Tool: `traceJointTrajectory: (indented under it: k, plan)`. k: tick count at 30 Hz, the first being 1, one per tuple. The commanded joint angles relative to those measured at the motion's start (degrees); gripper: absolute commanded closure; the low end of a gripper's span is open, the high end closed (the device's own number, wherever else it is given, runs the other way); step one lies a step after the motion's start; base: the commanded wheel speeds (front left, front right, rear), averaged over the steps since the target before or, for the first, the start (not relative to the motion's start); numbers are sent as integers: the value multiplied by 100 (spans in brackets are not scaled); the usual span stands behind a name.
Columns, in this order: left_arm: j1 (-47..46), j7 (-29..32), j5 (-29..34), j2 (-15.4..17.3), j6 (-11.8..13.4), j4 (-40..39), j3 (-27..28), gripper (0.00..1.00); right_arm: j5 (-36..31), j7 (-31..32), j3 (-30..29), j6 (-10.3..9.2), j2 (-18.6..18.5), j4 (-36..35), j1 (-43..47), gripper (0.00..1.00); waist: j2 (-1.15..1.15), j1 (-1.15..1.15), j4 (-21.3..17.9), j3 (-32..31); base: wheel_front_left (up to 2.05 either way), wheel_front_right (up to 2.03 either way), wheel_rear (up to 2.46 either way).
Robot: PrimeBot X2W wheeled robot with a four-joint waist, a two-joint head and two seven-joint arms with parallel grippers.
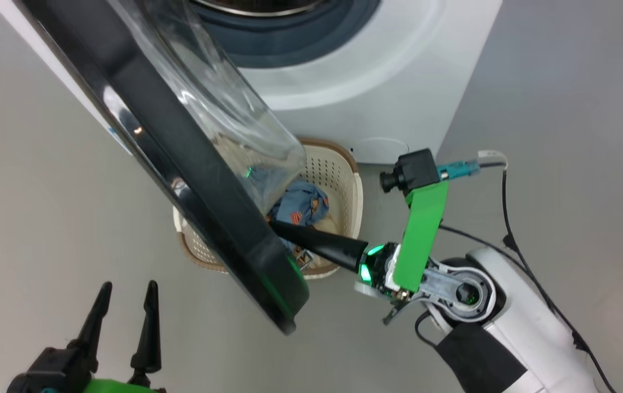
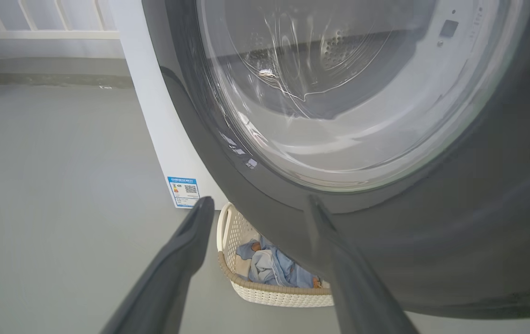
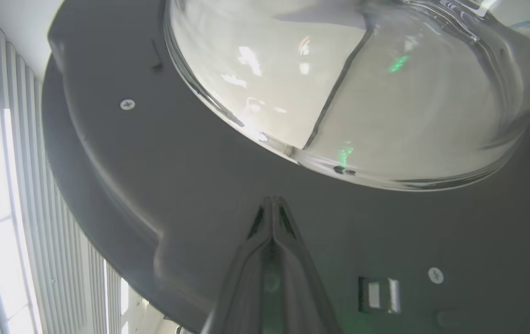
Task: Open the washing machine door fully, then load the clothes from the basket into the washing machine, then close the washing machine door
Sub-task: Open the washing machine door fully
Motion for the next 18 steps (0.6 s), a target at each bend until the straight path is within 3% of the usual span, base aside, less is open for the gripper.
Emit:
traceJointTrajectory:
  k: [1,18]
  plan:
    - [48,-37,-4,83,2,-98,174,0,107,-72,195,43,206,-139,148,100,0,1,207,-362,0,0,0]
    - [65,-37,-155,83,34,-98,58,0,649,-1120,1044,43,212,188,136,100,0,1,619,-778,0,0,0]
